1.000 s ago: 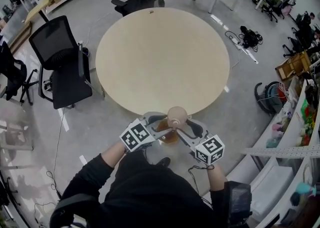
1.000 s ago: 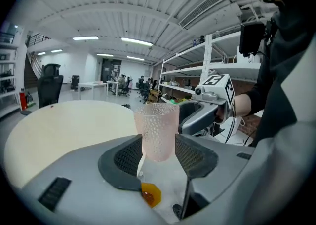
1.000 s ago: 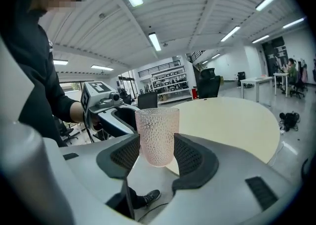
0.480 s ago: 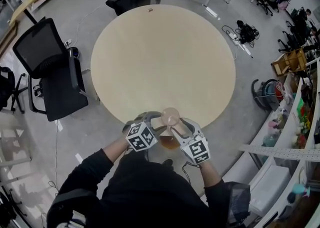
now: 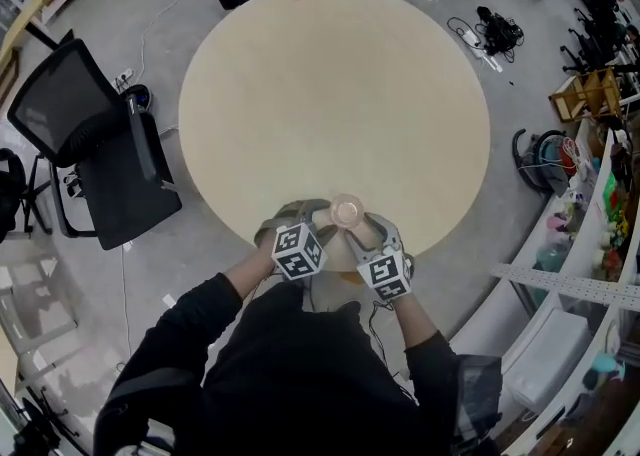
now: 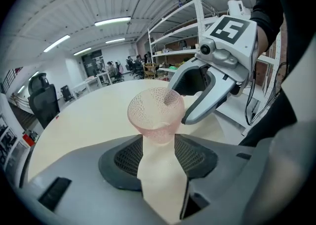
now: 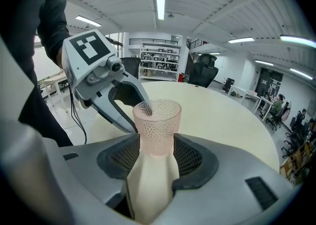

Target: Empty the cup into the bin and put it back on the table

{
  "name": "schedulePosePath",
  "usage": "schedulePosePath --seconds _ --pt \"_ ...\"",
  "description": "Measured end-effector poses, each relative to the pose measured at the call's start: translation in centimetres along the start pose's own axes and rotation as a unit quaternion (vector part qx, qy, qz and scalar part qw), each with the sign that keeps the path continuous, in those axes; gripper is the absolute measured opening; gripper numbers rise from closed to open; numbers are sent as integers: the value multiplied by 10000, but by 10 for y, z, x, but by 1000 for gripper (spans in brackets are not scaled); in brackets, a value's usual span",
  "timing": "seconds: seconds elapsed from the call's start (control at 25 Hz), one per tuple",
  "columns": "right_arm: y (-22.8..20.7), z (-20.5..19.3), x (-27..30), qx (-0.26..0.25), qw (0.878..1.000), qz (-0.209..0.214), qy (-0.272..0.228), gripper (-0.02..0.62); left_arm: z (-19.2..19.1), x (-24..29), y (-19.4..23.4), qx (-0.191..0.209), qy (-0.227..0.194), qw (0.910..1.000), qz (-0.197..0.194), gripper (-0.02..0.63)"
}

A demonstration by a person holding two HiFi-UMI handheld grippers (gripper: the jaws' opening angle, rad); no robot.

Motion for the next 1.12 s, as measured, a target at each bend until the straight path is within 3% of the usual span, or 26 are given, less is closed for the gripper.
schedulePosePath --seconds 0.4,0.68,0.8,0.96,1.04,1.12 --pt "-6 -8 25 273 9992 -142 261 219 -13 12 7 82 37 10000 -19 216" --pt "-12 -12 21 1060 9935 -410 -7 219 -17 9 17 -363 152 9991 155 216" --pt "-11 -18 3 1424 9873 -677 -189 219 -22 -6 26 -922 23 9955 233 216" --pt "2 -28 -29 1841 9793 -756 -367 208 -28 -37 36 -1942 -143 9800 417 215" --pt "12 -33 -51 2050 9746 -738 -510 166 -25 -57 33 -2410 -239 9688 533 198" --pt "24 -36 -72 2292 9684 -667 -731 91 -16 -81 23 -2851 -470 9560 510 128"
Point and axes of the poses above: the fingertips, and each gripper's own axes: x forward along the fingers, y to its left, z out of its top, the point moved 7 cm from there along -x, backward along the fingers, and after that the axes turned 15 degrees about z, right-handed, at the moved point
